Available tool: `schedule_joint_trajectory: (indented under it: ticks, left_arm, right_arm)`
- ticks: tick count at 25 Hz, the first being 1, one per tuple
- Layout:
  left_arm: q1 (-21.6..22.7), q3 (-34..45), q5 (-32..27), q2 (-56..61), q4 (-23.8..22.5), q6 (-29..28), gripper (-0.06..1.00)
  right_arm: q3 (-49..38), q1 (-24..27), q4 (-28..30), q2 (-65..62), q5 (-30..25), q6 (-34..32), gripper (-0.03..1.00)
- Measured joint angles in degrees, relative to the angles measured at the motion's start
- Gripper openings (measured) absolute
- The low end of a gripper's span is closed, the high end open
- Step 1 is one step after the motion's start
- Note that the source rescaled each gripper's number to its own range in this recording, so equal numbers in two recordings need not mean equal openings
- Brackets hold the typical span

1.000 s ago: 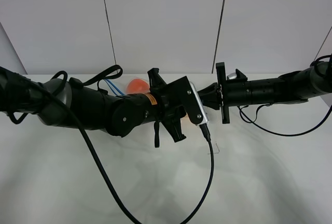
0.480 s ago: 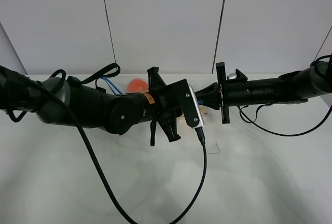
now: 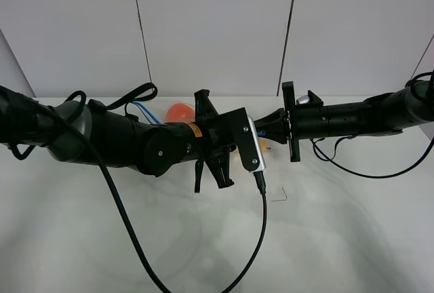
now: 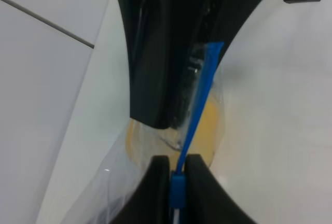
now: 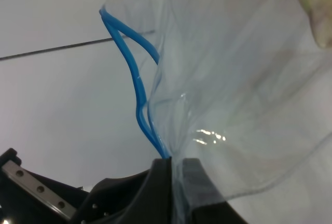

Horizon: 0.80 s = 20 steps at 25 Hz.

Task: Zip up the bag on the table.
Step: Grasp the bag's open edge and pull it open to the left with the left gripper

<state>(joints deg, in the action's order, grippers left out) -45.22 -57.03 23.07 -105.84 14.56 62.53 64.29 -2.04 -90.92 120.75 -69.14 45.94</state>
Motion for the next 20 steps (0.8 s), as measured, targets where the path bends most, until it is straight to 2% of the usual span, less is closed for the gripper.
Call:
schedule_joint_trajectory:
  ticks: [7,15,20]
  left_arm:
    - [0.0,0.0,0.2,0.0,0.0,0.4,0.00]
    - [0.6,0.0,0.8,0.0,1.4,6.7,0.00]
    - [2.5,0.0,0.8,0.0,1.5,8.3,0.00]
  right_arm:
    - [0.0,0.0,0.0,0.0,0.0,0.0,0.00]
    - [0.0,0.0,-0.2,0.0,0.0,0.0,0.00]
    - [0.0,0.0,-1.2,0.0,0.4,0.0,0.00]
